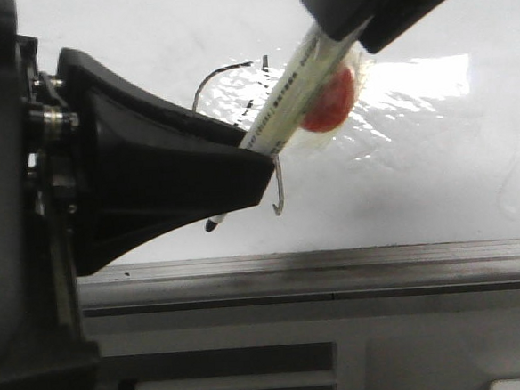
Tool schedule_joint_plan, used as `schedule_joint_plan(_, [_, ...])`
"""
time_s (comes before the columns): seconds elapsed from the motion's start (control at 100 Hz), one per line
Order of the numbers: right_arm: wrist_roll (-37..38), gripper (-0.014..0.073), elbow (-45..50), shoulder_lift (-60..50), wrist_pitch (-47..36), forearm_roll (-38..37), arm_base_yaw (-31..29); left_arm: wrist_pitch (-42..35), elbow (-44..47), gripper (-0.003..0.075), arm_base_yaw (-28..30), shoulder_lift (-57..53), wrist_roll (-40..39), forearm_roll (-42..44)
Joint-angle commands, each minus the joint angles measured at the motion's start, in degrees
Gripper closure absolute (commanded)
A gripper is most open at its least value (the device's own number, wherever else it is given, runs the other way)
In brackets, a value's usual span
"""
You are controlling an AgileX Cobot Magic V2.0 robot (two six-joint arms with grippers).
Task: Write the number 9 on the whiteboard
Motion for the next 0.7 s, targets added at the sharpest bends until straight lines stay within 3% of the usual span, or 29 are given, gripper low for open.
schedule_joint_plan(0.0, [-0.48,0.0557,-1.90,-1.02,-3.98,1.87,0.03,-4.40,-1.93,0.0741,-0.17,-0.85,-1.54,-2.19])
schedule_joint_plan(0.11, [-0.48,0.0329,-1.90,-1.02,-5.68,1.87,0.03,-3.68,-1.93,0.0741,-0.17,-0.95,-1.74,-5.67])
schedule_joint_plan(0.22, [-0.48,0.0209,-1.90,-1.02,-6.66,1.62,0.03,-1.78,-1.93,0.0741,-0.17,-1.21,-1.74,-14.05])
schedule_joint_plan(0.53, [-0.48,0.0205,-1.90,-1.13,-7.12,1.54,0.03,2.85,-1.93,0.0741,0.08,-6.93,-1.03,-42.88])
schedule_joint_plan(0.69, [-0.48,0.0206,-1.90,-1.13,-7.12,1.54,0.03,2.73,-1.93,0.0741,0.08,-8.32,-1.03,-50.62])
